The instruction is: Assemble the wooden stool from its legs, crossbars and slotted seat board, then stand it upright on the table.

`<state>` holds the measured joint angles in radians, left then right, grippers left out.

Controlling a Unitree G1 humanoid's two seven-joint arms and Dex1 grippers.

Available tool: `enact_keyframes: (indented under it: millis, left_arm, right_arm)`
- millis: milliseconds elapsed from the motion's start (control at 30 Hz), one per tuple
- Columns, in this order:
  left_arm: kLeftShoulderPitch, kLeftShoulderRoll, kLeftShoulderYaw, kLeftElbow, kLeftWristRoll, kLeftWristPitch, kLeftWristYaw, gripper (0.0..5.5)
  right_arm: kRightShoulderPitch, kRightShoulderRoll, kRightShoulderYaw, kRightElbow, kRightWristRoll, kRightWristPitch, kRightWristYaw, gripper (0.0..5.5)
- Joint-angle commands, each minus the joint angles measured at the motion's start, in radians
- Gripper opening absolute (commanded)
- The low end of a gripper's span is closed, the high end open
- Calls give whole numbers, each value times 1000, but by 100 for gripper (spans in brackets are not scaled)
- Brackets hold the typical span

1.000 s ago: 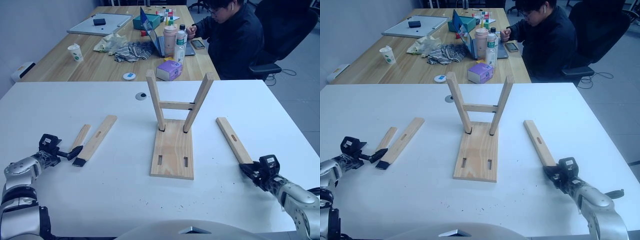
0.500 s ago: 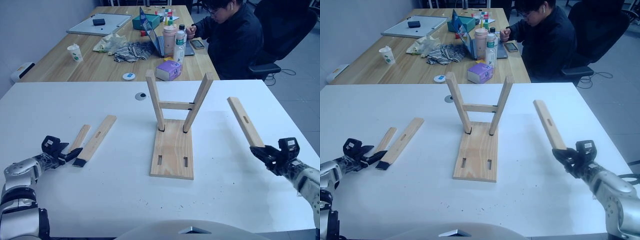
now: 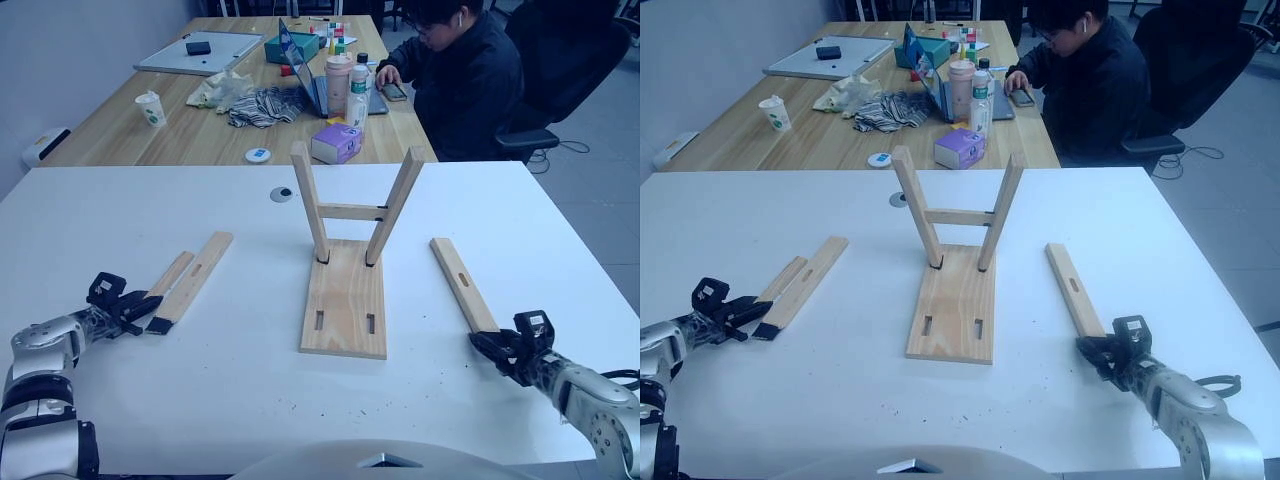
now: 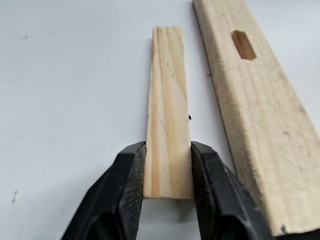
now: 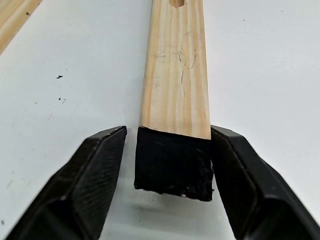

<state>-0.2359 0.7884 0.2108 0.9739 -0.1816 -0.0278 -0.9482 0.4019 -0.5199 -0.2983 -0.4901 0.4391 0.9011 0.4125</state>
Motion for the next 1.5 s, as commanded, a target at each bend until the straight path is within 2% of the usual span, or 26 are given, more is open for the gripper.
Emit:
enact_keyframes:
  millis: [33,133,233,333,400,500,567,700,800,933,1033,1500]
  left_arm:
    - [34,-12,-15,20,23,35,25,126]
    - [32,-8,-10,24,27,29,55,126]
    - [-16,4,16,50,22,8,124,126]
    - [-101,11,58,51,-7,-36,171,126]
    - [-176,13,78,9,-28,-59,187,126]
    - [-264,3,99,-169,-90,-42,158,126]
    - [-337,-47,75,-371,-141,-13,157,126]
    - [-464,-158,22,-669,-226,39,210,126]
    - [-550,-236,-26,-815,-247,73,253,126]
    - [-542,-317,-81,-963,-265,142,305,126]
    - [-481,-354,-97,-1042,-275,182,335,126]
    - [-389,-435,-175,-1184,-278,239,357,126]
  right_arm:
    - [20,-48,-62,-62,62,71,45,355]
    - [82,-197,-177,-138,110,110,179,403]
    - [87,-335,-352,-127,128,99,292,440]
    - [-129,-384,-494,-47,213,97,280,441]
    - [-391,-359,-514,43,297,106,172,441]
    - [-762,-241,-401,111,400,93,11,441]
    - [-974,-62,-298,107,530,133,-132,441]
    - [-1193,244,-134,146,649,127,-330,441]
    - [-1286,399,-73,210,706,92,-445,441]
    - [-1318,492,-36,238,744,37,-514,441]
    - [-1330,546,-57,265,824,-22,-560,441]
    - [-1362,558,17,350,872,-137,-567,441]
